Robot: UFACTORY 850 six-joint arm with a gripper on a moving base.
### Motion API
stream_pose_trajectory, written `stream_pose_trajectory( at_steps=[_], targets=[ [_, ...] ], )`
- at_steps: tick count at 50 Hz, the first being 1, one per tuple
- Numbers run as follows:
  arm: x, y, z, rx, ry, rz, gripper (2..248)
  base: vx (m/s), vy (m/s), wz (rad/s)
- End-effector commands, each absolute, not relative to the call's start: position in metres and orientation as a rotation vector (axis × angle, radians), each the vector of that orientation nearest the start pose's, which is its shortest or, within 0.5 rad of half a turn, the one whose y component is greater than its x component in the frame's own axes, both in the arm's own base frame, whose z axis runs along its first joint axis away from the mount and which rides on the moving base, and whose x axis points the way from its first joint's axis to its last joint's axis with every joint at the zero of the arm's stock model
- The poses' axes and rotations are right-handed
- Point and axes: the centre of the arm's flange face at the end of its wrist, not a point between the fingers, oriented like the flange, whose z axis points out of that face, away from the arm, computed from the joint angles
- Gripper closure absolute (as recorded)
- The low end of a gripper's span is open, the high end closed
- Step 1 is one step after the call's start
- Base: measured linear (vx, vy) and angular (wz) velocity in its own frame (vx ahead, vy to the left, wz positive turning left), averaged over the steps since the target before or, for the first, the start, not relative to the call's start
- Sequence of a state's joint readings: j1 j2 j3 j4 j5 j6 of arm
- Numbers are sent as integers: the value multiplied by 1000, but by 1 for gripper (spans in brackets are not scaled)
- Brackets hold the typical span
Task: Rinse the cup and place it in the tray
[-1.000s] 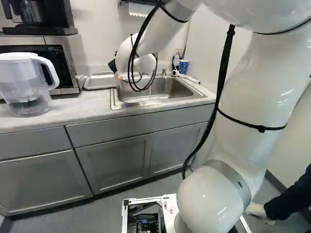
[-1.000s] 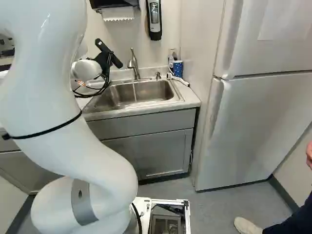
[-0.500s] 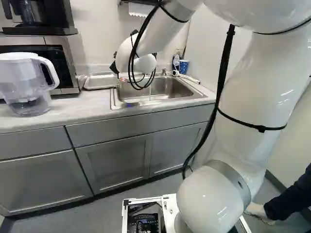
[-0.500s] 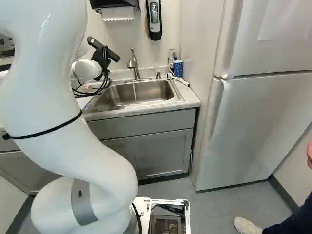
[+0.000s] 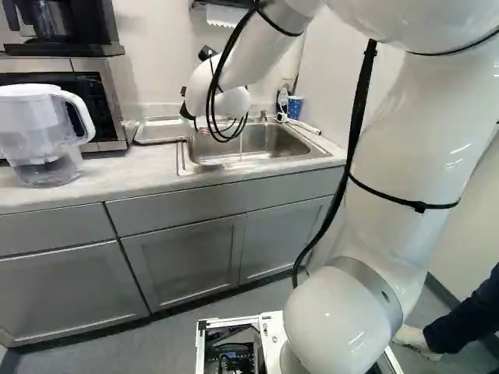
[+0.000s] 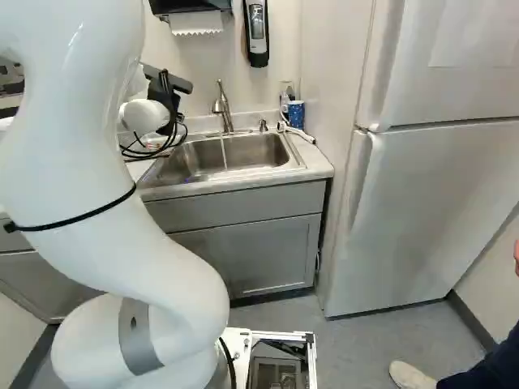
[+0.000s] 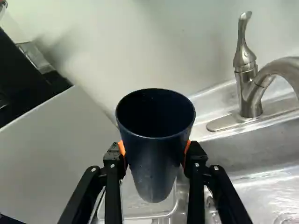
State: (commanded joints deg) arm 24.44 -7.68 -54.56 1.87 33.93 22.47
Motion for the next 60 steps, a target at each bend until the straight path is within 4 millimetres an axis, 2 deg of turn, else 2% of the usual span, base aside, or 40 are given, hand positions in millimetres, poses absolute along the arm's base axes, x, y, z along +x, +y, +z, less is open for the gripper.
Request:
stream_pose_trajectory(
  at_steps=[29,39,60],
  targets=[
    [505,228,554,-2144,-321,-1783,125,0,0,0],
    [505,228,554,-2144,-321,-1783,125,0,0,0],
    [515,258,554,-2114,-363,-1769,125,0,0,0]
  ],
)
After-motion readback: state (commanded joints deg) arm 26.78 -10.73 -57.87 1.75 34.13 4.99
